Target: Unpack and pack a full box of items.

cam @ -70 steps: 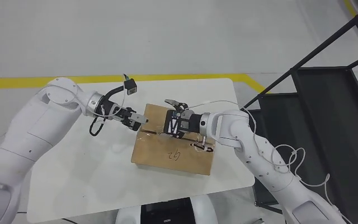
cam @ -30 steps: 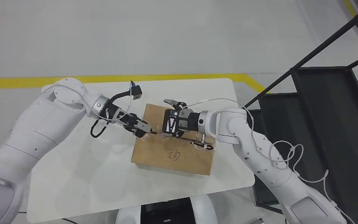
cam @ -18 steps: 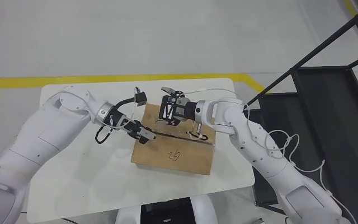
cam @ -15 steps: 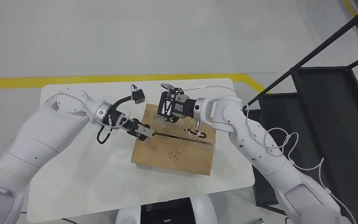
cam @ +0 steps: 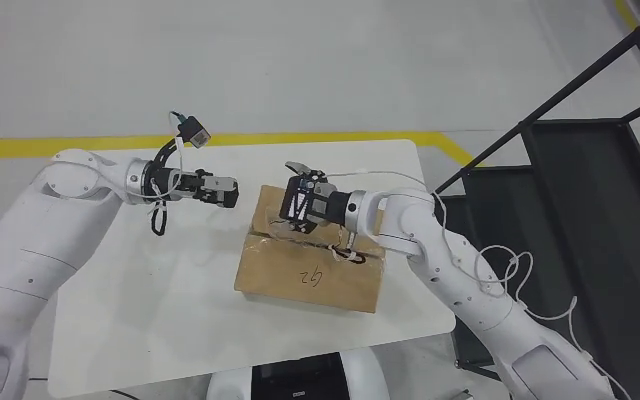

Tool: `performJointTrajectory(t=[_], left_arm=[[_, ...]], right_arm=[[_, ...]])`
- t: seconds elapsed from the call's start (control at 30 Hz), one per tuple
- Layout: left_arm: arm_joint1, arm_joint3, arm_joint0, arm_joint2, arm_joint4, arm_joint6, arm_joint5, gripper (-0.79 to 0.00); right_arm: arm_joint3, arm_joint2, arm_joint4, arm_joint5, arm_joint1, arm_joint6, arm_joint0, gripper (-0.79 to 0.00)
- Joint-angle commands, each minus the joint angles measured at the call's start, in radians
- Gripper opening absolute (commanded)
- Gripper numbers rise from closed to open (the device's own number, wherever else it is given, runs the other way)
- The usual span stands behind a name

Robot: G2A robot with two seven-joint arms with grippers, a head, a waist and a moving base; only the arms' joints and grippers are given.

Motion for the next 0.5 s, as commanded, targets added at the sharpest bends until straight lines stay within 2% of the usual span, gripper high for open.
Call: performJointTrajectory(t=[0.0,0.13,0.27,0.47], left_arm=[[-0.001,0.001,0.004,-0.009,0.006,-0.003,0.003,0.0],[-0.003,0.004,0.016,-0.026,0.01,-0.004,0.004,0.0],[-0.005,0.013,0.027,-0.038,0.013,-0.001,0.001,0.0],[-0.005,0.013,0.027,-0.038,0.013,-0.001,0.001,0.0]], right_arm=[[-0.007,0.02,0.013,-0.015,0.004,-0.019,-0.013,0.0],[-0.022,0.067,0.009,-0.023,0.012,-0.063,-0.037,0.0],[-0.049,0.079,-0.069,0.039,0.014,-0.083,-0.062,0.0],[-0.063,0.0,-0.159,0.106,0.001,-0.072,-0.067,0.0]])
